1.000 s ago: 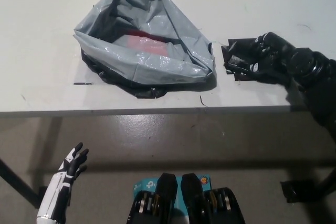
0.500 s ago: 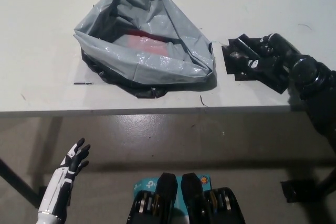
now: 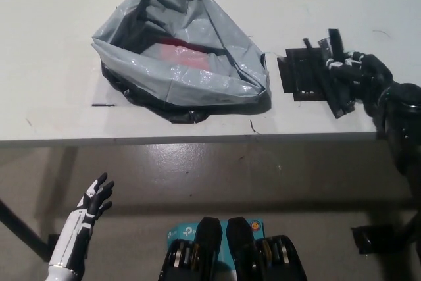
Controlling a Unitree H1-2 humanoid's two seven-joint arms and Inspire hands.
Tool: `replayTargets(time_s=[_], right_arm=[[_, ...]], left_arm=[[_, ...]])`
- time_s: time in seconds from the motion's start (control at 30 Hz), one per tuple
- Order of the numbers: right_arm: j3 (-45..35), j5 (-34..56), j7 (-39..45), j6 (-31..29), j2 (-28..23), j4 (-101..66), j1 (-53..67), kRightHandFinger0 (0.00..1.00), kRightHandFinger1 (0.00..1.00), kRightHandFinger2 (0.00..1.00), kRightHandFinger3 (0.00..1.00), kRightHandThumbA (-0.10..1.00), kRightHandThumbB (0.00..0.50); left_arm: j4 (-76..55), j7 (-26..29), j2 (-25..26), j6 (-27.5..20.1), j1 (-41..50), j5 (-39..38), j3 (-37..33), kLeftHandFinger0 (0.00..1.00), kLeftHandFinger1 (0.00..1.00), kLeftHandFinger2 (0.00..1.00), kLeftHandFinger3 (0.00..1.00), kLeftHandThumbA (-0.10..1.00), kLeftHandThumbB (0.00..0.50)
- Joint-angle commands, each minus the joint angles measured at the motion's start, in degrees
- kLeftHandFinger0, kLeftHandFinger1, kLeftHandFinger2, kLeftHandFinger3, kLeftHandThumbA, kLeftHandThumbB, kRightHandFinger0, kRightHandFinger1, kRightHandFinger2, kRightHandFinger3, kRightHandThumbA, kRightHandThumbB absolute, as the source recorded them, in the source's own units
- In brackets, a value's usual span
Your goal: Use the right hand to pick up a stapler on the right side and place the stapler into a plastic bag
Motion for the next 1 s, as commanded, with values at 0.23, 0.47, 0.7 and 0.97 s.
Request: replayTargets(time_s=[0.23, 0.47, 0.7, 0.97], right_arm=[[-12.24, 16.7, 7.89, 10.29, 1.6, -3.64, -9.66, 0.0, 0.26, 0.62, 0.79, 0.3, 0.184], [-5.72, 13.93, 9.7, 11.06, 3.09, -8.16, -13.09, 0.0, 0.32, 0.66, 0.8, 0.28, 0.184], [-1.28, 14.73, 10.32, 14.09, 4.91, -13.36, -16.82, 0.0, 0.33, 0.64, 0.78, 0.2, 0.208], [6.24, 10.37, 9.4, 13.16, 7.35, -14.32, -22.25, 0.0, 0.23, 0.59, 0.61, 0.25, 0.246]], left_arm=[[-1.34, -1.19, 0.52, -0.68, -0.4, 0.16, -0.78, 1.0, 1.0, 1.0, 1.0, 1.0, 0.0], [-1.28, -1.08, 0.48, -0.62, -0.18, 0.41, -1.0, 1.0, 1.0, 1.0, 1.0, 1.0, 0.0], [-1.53, -1.24, 0.41, -0.06, -0.24, 0.73, -1.19, 1.0, 1.0, 1.0, 1.0, 1.0, 0.0], [-1.72, -1.62, 0.73, 0.37, -0.28, 1.29, -1.48, 1.0, 1.0, 1.0, 1.0, 1.0, 0.0]])
